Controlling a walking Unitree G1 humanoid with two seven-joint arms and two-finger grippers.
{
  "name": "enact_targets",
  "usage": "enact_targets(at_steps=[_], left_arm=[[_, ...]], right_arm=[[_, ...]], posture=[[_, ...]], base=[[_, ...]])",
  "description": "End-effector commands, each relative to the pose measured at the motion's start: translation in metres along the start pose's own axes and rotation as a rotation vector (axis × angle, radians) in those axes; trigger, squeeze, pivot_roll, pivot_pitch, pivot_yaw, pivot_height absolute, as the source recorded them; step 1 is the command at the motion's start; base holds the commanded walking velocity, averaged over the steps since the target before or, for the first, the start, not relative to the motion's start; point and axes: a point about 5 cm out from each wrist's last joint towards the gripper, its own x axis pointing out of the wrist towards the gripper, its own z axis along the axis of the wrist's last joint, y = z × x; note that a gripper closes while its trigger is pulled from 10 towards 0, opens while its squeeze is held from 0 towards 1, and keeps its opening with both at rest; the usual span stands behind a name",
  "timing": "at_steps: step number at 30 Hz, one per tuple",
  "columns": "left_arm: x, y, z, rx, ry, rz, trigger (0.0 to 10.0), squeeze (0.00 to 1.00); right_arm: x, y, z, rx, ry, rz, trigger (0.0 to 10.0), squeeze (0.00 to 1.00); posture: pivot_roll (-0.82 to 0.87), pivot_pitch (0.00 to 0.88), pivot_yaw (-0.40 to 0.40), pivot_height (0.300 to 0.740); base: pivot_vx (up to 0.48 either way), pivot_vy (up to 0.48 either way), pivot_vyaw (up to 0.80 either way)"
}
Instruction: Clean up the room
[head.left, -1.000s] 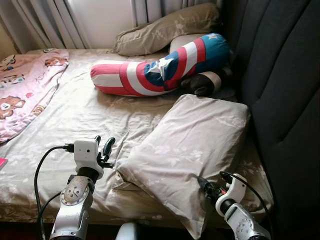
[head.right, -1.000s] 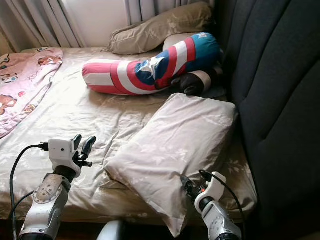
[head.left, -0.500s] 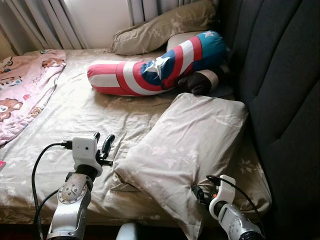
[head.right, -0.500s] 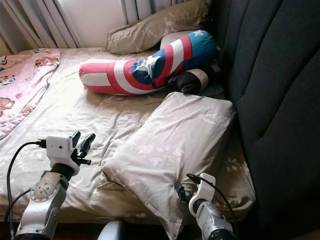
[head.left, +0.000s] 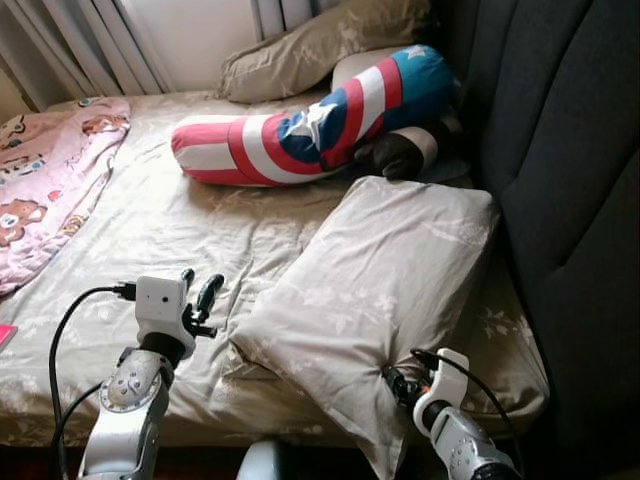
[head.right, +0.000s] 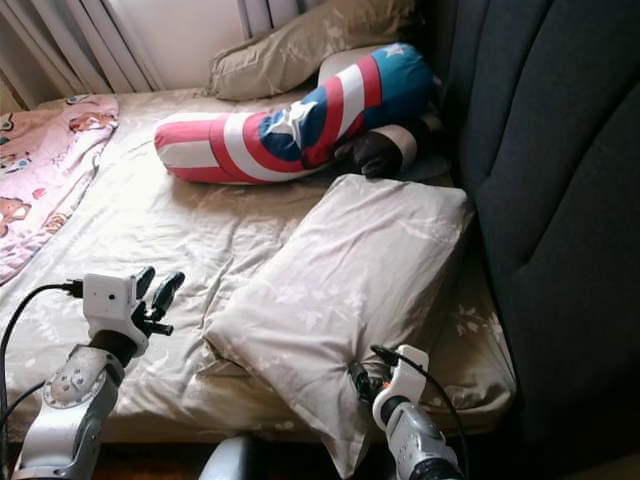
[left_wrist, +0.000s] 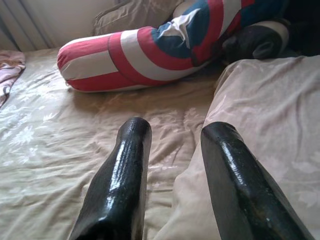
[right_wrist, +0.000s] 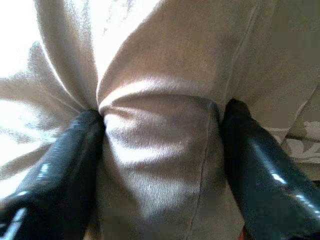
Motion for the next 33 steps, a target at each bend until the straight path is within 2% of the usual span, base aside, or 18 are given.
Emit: enact_targets(at_steps=[1,11,24,33], left_arm=[[0.000,0.006,0.004,0.019,-0.003,0.010,10.0,0.00],[0.001,0.003,0.004,0.007,-0.003,0.022,10.0,0.00],[-0.002,0.007,0.001,0.007,0.006,0.047,10.0,0.00],[0.002,0.004,-0.002,-0.002,0.006,0.052,10.0,0.00]], right_arm=[[-0.004,0.002,-0.039,0.037,0.152,-0.014,0.0,0.00],[-0.007,-0.008,-0.037,0.008,0.143,-0.041,0.0,0.00],[-0.004,-0.004,-0.033,-0.021,0.137,-0.036,0.0,0.00],[-0.005,-0.010,-0.028,-0.034,0.123,-0.058,0.0,0.00]], posture=[[0.17,0.124,0.141,0.635],[0.16,0.117,0.114,0.635],[0.16,0.108,0.095,0.635],[0.14,0.097,0.084,0.635]], base=[[0.000,0.000,0.00],[0.000,0.000,0.00],[0.000,0.000,0.00],[0.000,0.000,0.00]])
